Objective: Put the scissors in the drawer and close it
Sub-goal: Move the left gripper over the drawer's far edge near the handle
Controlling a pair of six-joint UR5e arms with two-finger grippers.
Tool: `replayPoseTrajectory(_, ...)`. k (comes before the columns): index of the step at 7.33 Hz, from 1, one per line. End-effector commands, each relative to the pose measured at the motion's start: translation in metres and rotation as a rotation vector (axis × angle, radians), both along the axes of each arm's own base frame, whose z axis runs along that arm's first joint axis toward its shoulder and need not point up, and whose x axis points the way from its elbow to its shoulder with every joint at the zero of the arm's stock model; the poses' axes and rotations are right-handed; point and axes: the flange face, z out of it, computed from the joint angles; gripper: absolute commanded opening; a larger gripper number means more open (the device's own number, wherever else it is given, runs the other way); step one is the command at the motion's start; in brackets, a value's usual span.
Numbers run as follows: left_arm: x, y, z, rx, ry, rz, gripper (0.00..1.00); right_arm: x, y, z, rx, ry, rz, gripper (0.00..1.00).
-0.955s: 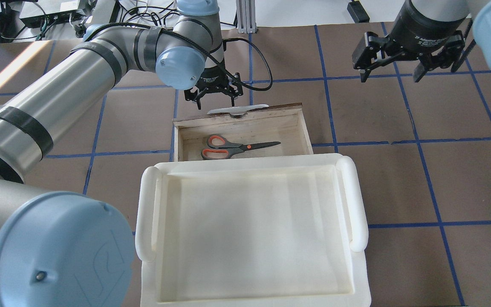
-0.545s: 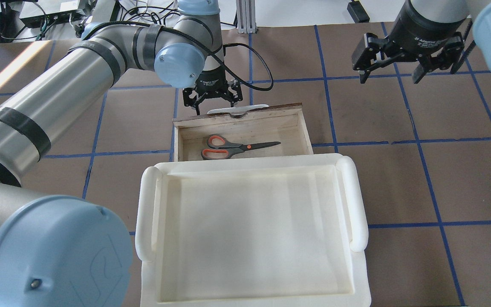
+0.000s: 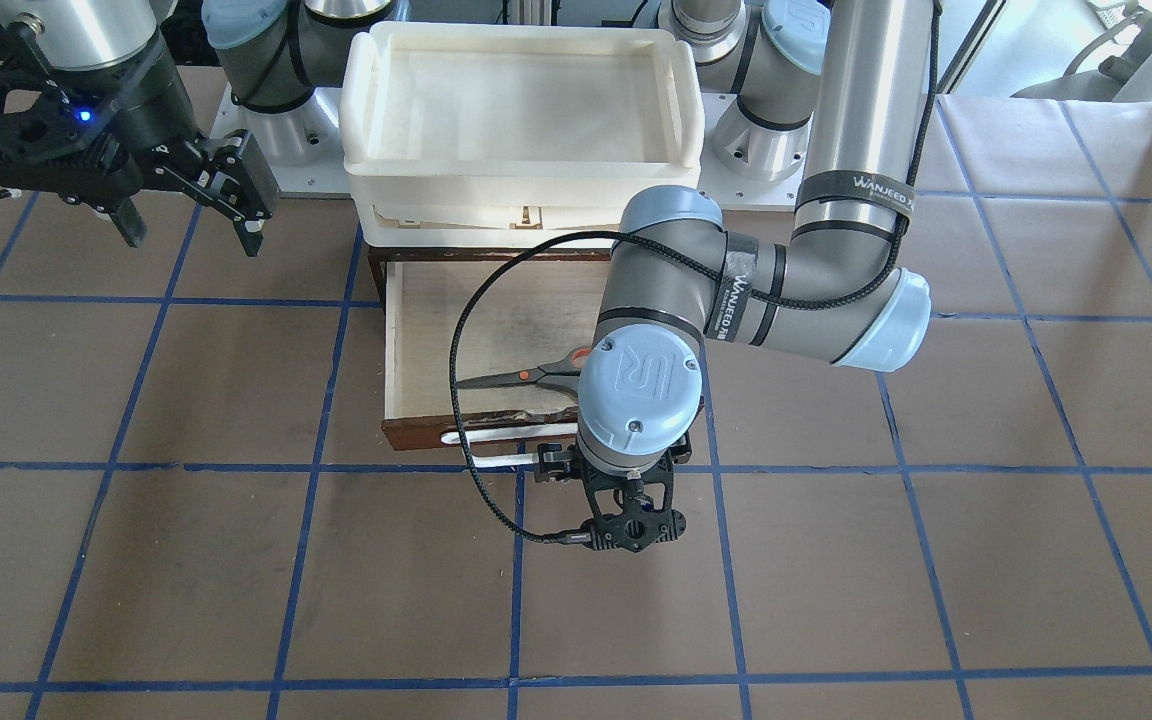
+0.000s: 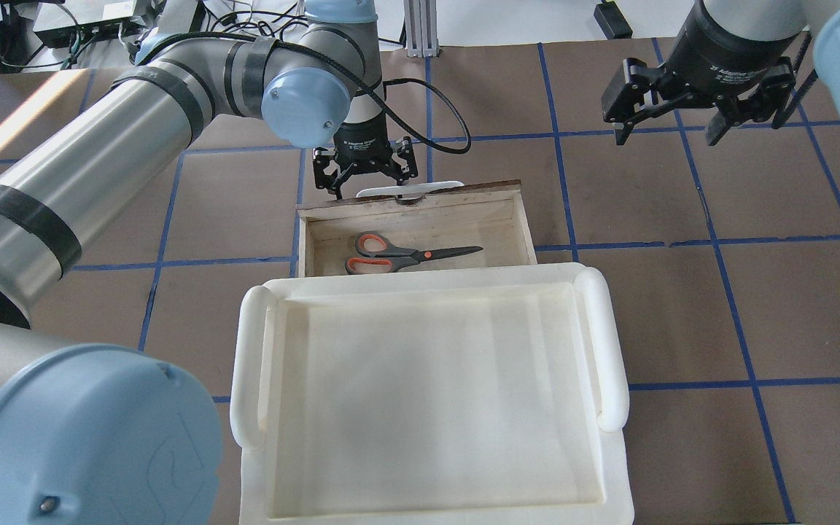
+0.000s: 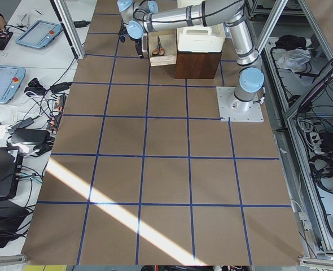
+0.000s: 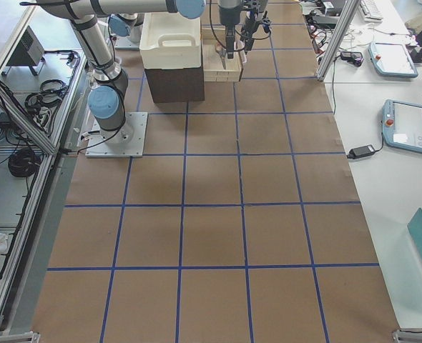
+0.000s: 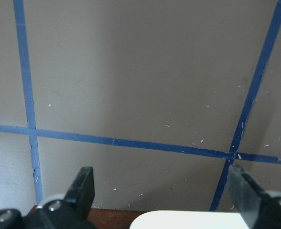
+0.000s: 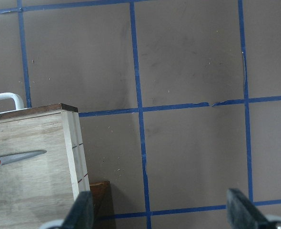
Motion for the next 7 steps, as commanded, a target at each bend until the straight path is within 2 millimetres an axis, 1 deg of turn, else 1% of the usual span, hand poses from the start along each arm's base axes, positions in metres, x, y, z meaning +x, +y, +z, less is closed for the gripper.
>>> replayPoseTrajectory(1, 0.000, 0.002, 0.006, 0.001, 0.006, 0.006, 1.00, 0.000, 0.001, 0.001, -0.001, 0.000, -0.001, 1.00)
replayPoseTrajectory(4, 0.000, 0.008, 0.014, 0.022, 0.014, 0.009, 1.00, 0.000, 0.001, 0.001, -0.001, 0.000, -0.001, 1.00)
replayPoseTrajectory(5, 0.000, 0.011, 0.020, 0.028, 0.013, 0.009, 1.00, 0.000, 0.001, 0.001, -0.001, 0.000, 0.001, 1.00)
replayPoseTrajectory(7, 0.001, 0.013, 0.018, 0.041, 0.009, 0.010, 1.00, 0.000, 0.001, 0.001, -0.001, 0.000, 0.001, 1.00)
